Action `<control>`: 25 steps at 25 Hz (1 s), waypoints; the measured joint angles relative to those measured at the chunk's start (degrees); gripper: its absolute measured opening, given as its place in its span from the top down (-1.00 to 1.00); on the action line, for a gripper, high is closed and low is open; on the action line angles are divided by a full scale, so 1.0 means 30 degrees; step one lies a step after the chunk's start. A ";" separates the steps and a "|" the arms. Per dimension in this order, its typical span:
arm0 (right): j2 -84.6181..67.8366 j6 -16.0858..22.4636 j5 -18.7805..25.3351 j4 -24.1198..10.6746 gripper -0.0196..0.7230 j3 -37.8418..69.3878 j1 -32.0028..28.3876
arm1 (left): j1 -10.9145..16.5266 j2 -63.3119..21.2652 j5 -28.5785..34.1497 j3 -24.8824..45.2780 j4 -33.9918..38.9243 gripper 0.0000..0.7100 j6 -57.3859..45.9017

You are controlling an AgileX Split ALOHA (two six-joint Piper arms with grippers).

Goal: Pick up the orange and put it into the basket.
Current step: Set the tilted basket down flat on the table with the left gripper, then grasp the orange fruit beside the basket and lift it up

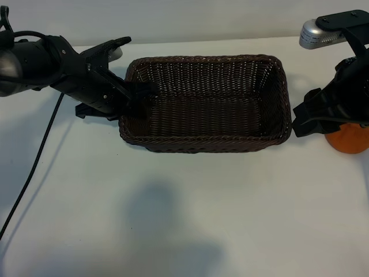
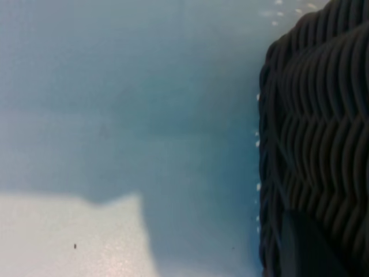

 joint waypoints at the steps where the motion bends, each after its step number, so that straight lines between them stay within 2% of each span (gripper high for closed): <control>1: 0.0000 0.0000 0.0005 0.0018 -0.47 0.0000 0.0000 | 0.0000 0.0072 0.0000 0.0000 -0.0006 0.59 -0.0071; 17: 0.0000 0.0020 0.0056 0.0130 -0.47 0.0000 0.0000 | 0.0000 0.0379 0.0017 0.0000 -0.0216 0.55 -0.0138; 19: 0.0000 0.0020 0.0056 0.0130 -0.47 0.0000 0.0000 | 0.0000 0.0379 0.0276 0.0000 -0.0326 0.37 -0.0138; 25: 0.0000 -0.0003 0.0056 0.0130 -0.47 0.0000 0.0000 | 0.0000 0.0395 0.1179 0.0000 -0.0393 -0.83 -0.0159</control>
